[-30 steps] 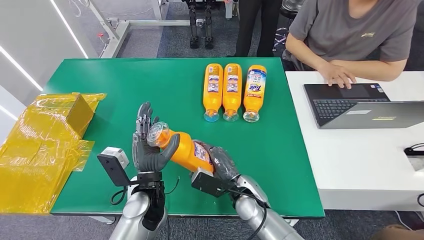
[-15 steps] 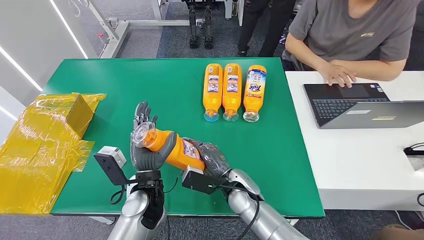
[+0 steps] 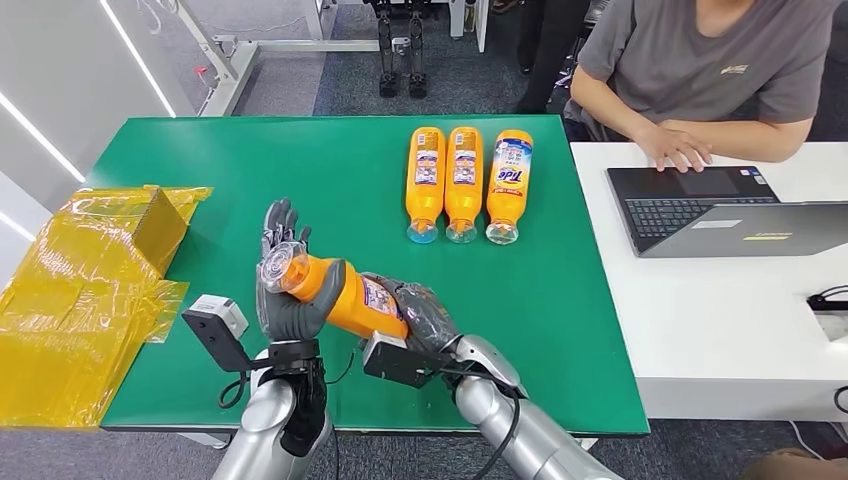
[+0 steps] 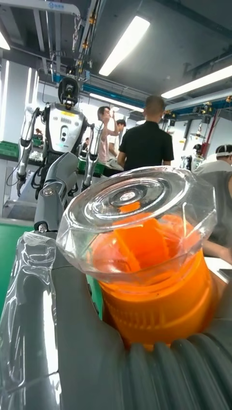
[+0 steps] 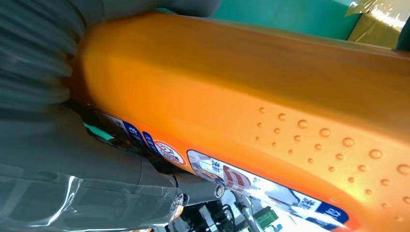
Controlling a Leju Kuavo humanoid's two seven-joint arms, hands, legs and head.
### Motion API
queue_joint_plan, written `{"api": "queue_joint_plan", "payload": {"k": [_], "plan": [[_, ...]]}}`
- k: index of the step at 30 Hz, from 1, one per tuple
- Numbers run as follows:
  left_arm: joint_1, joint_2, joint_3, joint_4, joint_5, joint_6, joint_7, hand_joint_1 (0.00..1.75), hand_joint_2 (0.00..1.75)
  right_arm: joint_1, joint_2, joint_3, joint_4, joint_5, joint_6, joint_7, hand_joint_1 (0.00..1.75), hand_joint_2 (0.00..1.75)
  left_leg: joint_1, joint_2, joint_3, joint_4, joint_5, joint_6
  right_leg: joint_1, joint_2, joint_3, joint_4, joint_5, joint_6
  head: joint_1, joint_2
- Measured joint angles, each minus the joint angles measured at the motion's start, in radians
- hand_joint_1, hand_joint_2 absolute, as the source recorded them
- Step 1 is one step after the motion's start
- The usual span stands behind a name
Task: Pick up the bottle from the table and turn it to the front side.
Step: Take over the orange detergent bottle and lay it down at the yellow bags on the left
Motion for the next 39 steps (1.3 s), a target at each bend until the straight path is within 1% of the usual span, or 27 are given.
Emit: {"api": "queue_joint_plan", "payload": {"k": [13, 18, 19, 22, 23, 27, 33, 39], "plan": [[0.023, -0.001, 0.000, -0.035, -0.019, 0.002, -0.002, 1.75, 1.75, -0.013, 0.011, 0.000, 0.008, 0.001, -0.004, 0.007, 1.75, 1.75, 0.000, 0.000, 0.000, 0.000, 0.000, 0.000, 0.000, 0.000, 0.000, 0.000, 0.000, 0.000, 0.000, 0.000], [0.030, -0.003, 0.000, -0.041, -0.029, 0.002, -0.002, 1.75, 1.75, -0.008, 0.012, 0.000, 0.008, -0.001, -0.023, 0.010, 1.75, 1.75, 0.000, 0.000, 0.000, 0.000, 0.000, 0.000, 0.000, 0.000, 0.000, 0.000, 0.000, 0.000, 0.000, 0.000], [0.031, -0.003, 0.000, -0.041, -0.030, 0.003, -0.002, 1.75, 1.75, -0.007, 0.012, 0.000, 0.008, -0.001, -0.024, 0.010, 1.68, 1.75, 0.000, 0.000, 0.000, 0.000, 0.000, 0.000, 0.000, 0.000, 0.000, 0.000, 0.000, 0.000, 0.000, 0.000], [0.033, -0.004, 0.000, -0.041, -0.033, 0.004, 0.000, 1.75, 1.75, -0.002, 0.012, -0.001, 0.008, -0.005, -0.039, 0.010, 0.37, 1.75, 0.000, 0.000, 0.000, 0.000, 0.000, 0.000, 0.000, 0.000, 0.000, 0.000, 0.000, 0.000, 0.000, 0.000], [0.033, -0.005, 0.000, -0.041, -0.033, 0.004, 0.000, 1.75, 1.75, 0.001, 0.012, -0.001, 0.006, -0.007, -0.048, 0.009, 0.00, 1.75, 0.000, 0.000, 0.000, 0.000, 0.000, 0.000, 0.000, 0.000, 0.000, 0.000, 0.000, 0.000, 0.000, 0.000], [0.037, -0.004, 0.001, -0.041, -0.035, 0.012, 0.003, 1.75, 1.75, 0.017, 0.013, -0.001, -0.014, -0.017, -0.080, -0.001, 0.00, 1.75, 0.000, 0.000, 0.000, 0.000, 0.000, 0.000, 0.000, 0.000, -0.001, 0.000, 0.000, 0.000, 0.000, 0.000], [0.040, -0.002, 0.001, -0.041, -0.035, 0.013, 0.004, 1.75, 1.75, 0.025, 0.013, -0.001, -0.034, -0.032, -0.098, -0.008, 0.00, 1.75, 0.000, 0.000, 0.000, 0.000, 0.000, 0.000, 0.000, 0.000, -0.001, 0.000, 0.000, 0.000, 0.000, 0.000], [0.038, -0.002, 0.001, -0.041, -0.031, 0.013, 0.004, 1.75, 1.75, 0.048, 0.013, -0.012, -0.066, -0.119, -0.143, -0.054, 0.00, 1.75, 0.000, 0.000, 0.000, 0.000, 0.000, 0.000, 0.000, 0.000, -0.001, 0.000, 0.000, 0.000, 0.000, 0.000]]}}
